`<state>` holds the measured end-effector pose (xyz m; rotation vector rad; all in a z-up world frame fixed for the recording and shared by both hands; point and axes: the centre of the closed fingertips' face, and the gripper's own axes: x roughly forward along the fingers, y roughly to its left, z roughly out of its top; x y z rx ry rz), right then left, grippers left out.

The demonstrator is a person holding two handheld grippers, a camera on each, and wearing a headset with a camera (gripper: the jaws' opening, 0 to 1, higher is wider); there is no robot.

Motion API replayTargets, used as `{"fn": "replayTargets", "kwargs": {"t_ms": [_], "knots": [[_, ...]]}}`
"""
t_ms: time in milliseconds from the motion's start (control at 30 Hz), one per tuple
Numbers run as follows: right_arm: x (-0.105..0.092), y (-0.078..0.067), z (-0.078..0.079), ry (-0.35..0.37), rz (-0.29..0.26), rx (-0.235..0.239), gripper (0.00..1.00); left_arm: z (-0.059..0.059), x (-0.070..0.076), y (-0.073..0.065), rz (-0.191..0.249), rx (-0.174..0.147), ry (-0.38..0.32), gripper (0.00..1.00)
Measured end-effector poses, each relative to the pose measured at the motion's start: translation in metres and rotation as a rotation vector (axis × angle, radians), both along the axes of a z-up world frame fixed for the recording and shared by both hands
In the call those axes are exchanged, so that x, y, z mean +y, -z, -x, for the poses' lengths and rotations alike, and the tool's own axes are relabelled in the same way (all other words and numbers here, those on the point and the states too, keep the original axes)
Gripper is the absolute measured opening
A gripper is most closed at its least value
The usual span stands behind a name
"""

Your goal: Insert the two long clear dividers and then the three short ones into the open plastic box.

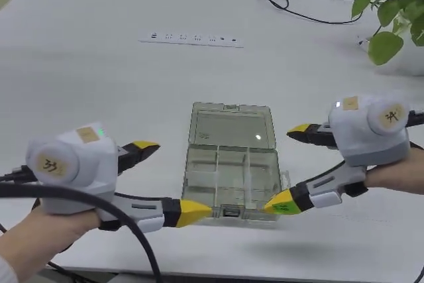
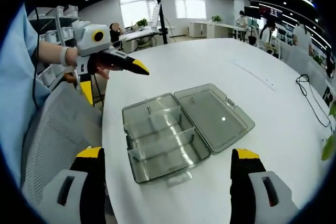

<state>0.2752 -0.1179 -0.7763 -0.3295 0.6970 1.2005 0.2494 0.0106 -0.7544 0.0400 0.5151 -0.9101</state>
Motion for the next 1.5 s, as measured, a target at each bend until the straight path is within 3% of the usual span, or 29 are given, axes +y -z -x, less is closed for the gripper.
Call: {"fn": "replayTargets", "kwargs": {"t_ms": [367, 633, 833, 1000, 1500], "knots": [[-0.036, 0.001, 0.007, 0.049, 0.026, -0.011, 1.0, 0.003, -0.001, 0.001, 0.003, 0.007, -0.008, 0.91], [-0.071, 0.015, 0.016, 0.057, 0.092, 0.008, 0.99, 0.006, 0.0, 0.002, -0.003, 0.009, -0.014, 0.91], [-0.09, 0.028, 0.027, 0.021, 0.151, 0.029, 0.96, 0.008, -0.001, 0.003, -0.008, 0.012, -0.015, 0.91], [-0.103, 0.039, 0.032, -0.038, 0.217, 0.034, 0.88, 0.009, -0.001, 0.003, -0.011, 0.014, -0.017, 0.91], [-0.12, 0.058, 0.026, -0.176, 0.378, -0.003, 0.61, 0.014, 0.002, 0.001, -0.015, 0.016, -0.038, 0.91]]}}
